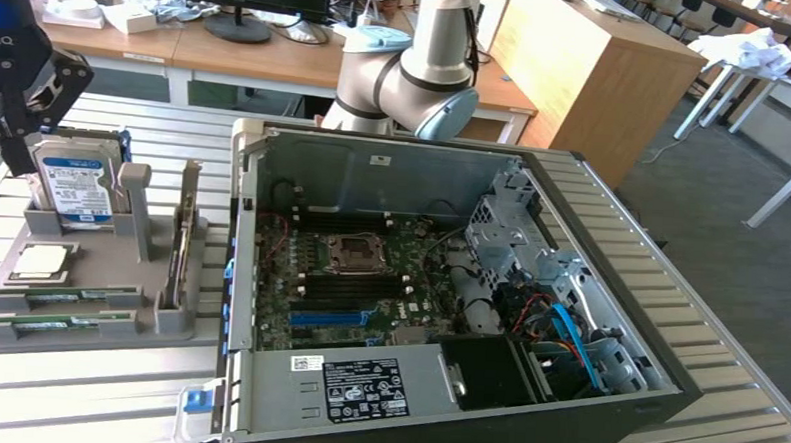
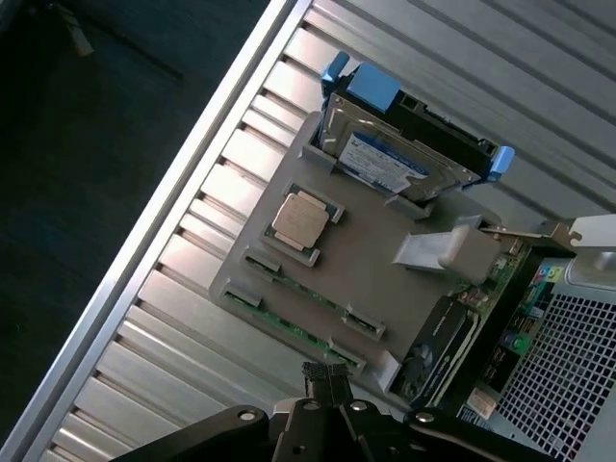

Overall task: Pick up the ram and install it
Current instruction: 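Pick up the ram and move it above insertion slot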

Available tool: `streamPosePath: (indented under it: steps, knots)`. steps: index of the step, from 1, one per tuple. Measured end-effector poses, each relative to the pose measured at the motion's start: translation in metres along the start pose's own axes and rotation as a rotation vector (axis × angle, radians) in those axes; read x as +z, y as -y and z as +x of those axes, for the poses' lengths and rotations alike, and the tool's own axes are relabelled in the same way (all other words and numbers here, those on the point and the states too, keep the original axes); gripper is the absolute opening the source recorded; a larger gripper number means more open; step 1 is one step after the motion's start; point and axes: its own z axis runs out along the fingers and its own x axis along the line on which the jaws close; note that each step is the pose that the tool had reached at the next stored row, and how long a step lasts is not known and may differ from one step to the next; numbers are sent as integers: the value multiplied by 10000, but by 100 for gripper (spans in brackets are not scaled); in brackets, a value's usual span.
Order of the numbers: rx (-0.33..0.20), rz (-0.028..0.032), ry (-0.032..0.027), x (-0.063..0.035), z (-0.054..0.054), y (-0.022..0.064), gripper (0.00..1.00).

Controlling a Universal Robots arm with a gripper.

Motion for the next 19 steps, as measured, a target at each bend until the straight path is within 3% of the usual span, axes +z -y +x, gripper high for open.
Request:
streamPosePath:
  steps: [19]
  knots:
    - [-1225,-27,-56,0,0,0,10]
